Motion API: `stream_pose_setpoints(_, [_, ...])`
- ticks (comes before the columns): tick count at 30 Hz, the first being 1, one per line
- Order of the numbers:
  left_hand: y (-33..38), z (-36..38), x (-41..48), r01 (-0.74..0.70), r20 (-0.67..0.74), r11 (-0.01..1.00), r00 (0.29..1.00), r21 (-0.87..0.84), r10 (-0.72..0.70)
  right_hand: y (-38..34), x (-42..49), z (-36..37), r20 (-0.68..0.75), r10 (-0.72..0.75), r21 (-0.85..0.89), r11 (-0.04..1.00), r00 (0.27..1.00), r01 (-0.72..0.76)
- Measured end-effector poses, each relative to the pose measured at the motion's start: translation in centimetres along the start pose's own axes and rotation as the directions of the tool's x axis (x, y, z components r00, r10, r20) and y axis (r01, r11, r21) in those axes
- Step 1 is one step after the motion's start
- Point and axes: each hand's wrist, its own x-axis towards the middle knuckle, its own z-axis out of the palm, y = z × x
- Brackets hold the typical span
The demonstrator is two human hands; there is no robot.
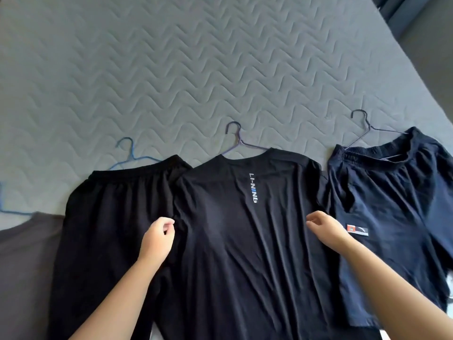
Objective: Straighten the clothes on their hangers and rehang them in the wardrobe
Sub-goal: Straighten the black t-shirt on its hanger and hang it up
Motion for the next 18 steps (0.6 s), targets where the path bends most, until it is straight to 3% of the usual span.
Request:
stream_pose_setpoints(4, [3.1,2.6,7.2,-0.145,-0.05,0.982,0.987,0.118,0.151,-1.3,6.9,-0.1,-0.068,0.016,0.126,0.992,0.998,-0.007])
stream_pose_setpoints(8, [5.1,4.8,14.0,-0.165,-0.068,0.962,0.981,0.217,0.184,-3.2,12.9,-0.1,-0.191,-0.033,0.209,0.975,0.981,0.074])
stream_pose_setpoints(12, [5.4,6.5,17.9,-0.118,-0.108,0.89,0.977,0.44,0.183,-4.5,17.7,-0.5,-0.292,-0.146,0.022,0.987,0.945,0.159])
stream_pose_setpoints(18, [4.4,7.2,20.1,-0.109,-0.16,0.887,0.967,0.449,0.2,-3.9,22.7,-1.2,-0.329,-0.169,-0.271,0.959,0.929,0.079])
